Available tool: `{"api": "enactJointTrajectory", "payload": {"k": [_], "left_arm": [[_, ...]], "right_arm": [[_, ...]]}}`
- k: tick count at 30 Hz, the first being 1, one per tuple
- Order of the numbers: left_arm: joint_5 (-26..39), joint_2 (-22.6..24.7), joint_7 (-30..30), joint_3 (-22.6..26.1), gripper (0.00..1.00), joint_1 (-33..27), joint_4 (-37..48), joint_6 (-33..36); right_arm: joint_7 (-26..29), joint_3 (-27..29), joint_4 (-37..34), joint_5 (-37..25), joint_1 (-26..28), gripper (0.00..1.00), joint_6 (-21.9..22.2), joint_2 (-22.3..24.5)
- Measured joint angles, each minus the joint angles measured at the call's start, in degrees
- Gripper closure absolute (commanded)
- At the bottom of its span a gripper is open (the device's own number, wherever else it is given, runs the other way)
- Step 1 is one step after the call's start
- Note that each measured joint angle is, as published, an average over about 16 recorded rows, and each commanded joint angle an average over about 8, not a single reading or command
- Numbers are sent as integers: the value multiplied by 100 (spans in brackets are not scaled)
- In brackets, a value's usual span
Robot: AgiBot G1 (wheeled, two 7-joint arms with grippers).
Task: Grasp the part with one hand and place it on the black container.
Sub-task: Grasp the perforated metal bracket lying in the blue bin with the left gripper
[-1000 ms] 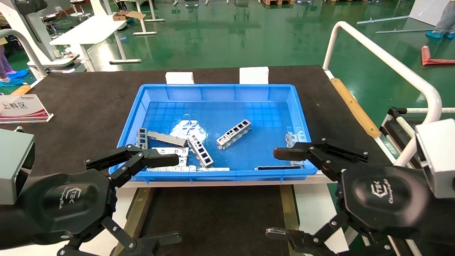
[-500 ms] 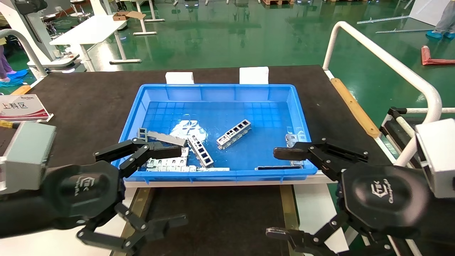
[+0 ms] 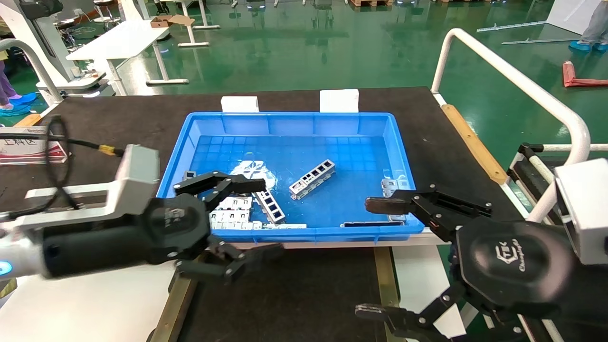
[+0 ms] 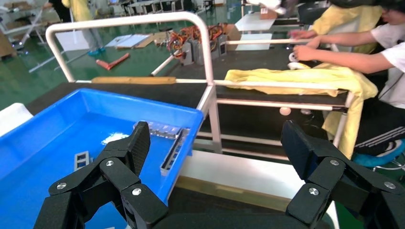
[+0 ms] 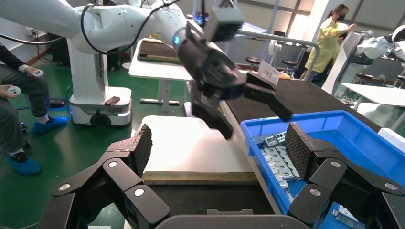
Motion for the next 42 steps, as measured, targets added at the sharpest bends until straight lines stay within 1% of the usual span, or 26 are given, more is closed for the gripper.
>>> {"api": "enactJointTrajectory", "payload": {"k": [9, 19, 28, 32, 36, 37, 38, 39, 42], "left_arm": [[752, 816, 233, 427, 0, -599, 1130, -338], [1412, 1868, 742, 750, 0, -1310, 2961, -1013], [1613, 2733, 1241, 786, 0, -1732, 4528, -2010], [1601, 2988, 1412, 774, 0, -1819, 4977, -2402], [1553, 3141, 1536, 784, 0, -1842, 5218, -2698], [1538, 3166, 1559, 792, 0, -1839, 5249, -2757], [1521, 3184, 1579, 802, 5, -1832, 5267, -2809], [1504, 3199, 1596, 815, 14, -1823, 5277, -2857], [1447, 3225, 1637, 866, 52, -1777, 5260, -2989]], "right_arm": [[0, -1, 0, 1, 0, 0, 0, 0], [-1, -2, 0, 1, 0, 0, 1, 1], [-1, -2, 0, 2, 1, 0, 1, 1], [-1, -3, 0, 2, 1, 0, 1, 1], [-2, -3, 0, 2, 1, 0, 1, 1], [-2, -3, 0, 2, 1, 3, 1, 1], [-2, -3, 0, 2, 1, 10, 1, 1], [-2, -3, 0, 2, 1, 23, 1, 1], [-2, -4, 0, 2, 1, 60, 1, 1]]}}
